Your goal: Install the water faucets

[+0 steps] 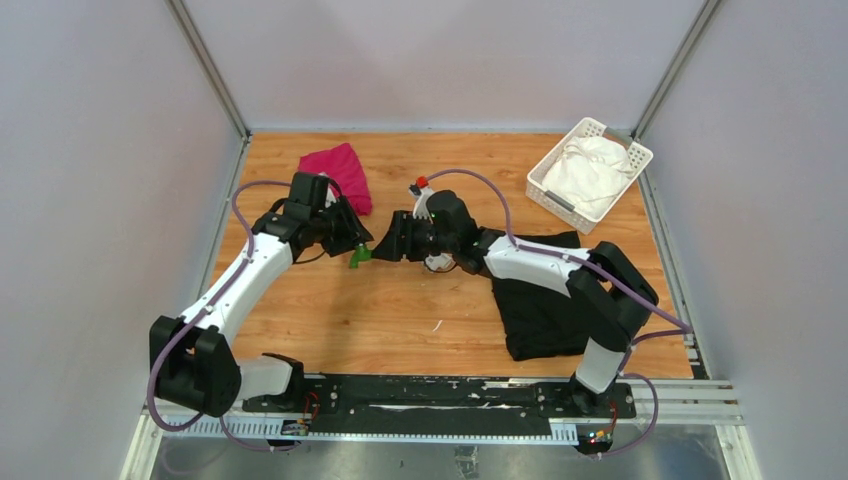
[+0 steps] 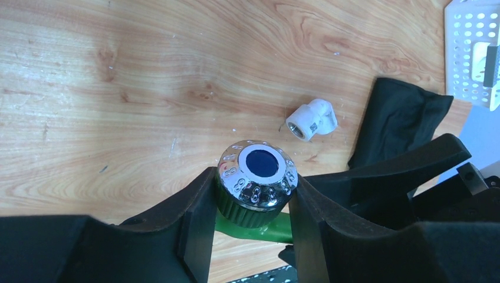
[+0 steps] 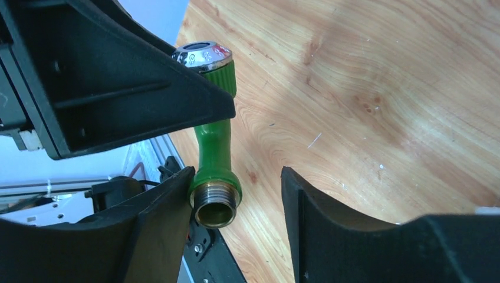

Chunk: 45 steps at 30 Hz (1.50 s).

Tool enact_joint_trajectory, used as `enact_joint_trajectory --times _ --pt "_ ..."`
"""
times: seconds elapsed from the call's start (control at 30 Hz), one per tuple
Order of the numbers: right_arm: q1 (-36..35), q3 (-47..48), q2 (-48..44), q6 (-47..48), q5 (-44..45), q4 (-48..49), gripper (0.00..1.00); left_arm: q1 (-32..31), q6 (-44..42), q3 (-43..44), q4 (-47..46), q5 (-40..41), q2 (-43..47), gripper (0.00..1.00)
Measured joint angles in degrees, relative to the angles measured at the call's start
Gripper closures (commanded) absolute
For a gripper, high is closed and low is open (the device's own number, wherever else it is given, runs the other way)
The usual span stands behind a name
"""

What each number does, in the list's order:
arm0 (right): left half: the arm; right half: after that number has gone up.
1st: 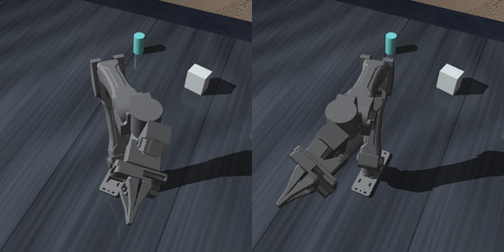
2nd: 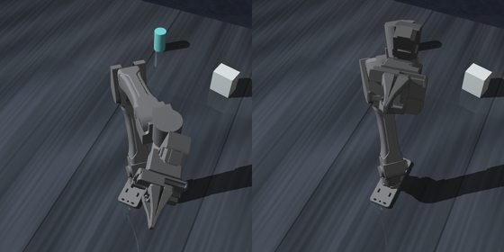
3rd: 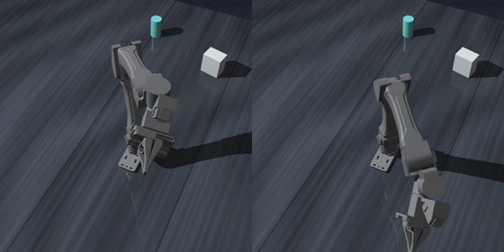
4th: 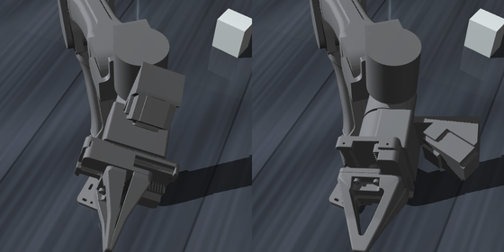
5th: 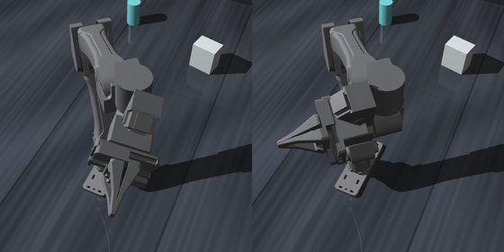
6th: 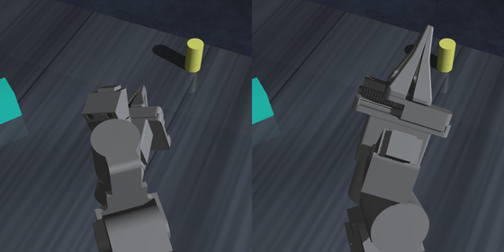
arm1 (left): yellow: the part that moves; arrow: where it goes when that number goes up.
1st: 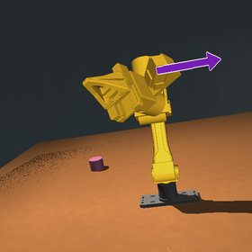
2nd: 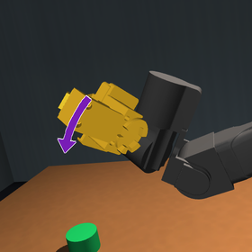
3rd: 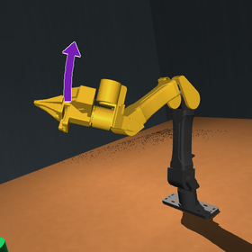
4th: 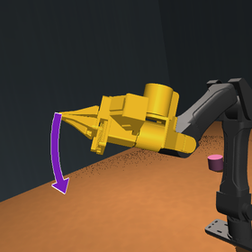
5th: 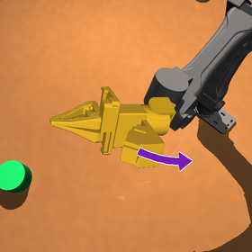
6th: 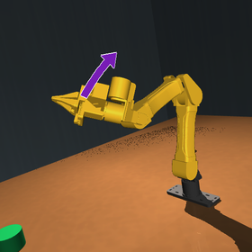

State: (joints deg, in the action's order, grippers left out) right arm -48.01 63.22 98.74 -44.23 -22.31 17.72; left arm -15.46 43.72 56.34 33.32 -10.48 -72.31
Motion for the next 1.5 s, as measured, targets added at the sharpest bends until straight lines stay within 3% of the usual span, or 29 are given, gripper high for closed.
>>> enact_joint_trajectory --times 0.13,0.4,0.47,0.53,0.63,0.9,1.23,1.5 --pt "0.0 1.2 1.0 -1.0 -0.7 0.3 0.51 0.0 0.2 -0.2 0.0 -0.1 0.0 1.00" --pt "0.0 2.7 1.4 -2.0 -1.5 1.0 0.82 0.0 0.5 -0.3 0.1 -0.3 0.0 1.00" --pt "0.0 2.7 1.7 -2.2 -1.8 1.2 0.78 0.0 0.5 -0.5 0.1 -0.2 0.0 1.00" --pt "0.0 2.7 1.8 -2.4 -2.2 1.2 0.56 0.0 0.6 -0.7 0.2 -0.1 0.0 1.00" --pt "0.0 2.6 1.8 -2.8 -2.3 1.3 0.45 0.0 0.9 -0.8 0.2 0.0 0.1 1.00" --pt "0.0 2.4 1.8 -3.0 -3.1 2.2 0.52 0.0 1.1 -0.8 0.3 0.1 0.1 1.00" --pt "0.0 1.2 1.8 -3.0 -3.2 2.4 0.44 0.0 1.0 -0.8 1.2 0.2 0.1 1.00" --pt "0.0 0.8 1.8 -3.0 -3.3 2.4 0.54 0.0 1.0 -0.8 1.6 0.3 0.1 1.00"
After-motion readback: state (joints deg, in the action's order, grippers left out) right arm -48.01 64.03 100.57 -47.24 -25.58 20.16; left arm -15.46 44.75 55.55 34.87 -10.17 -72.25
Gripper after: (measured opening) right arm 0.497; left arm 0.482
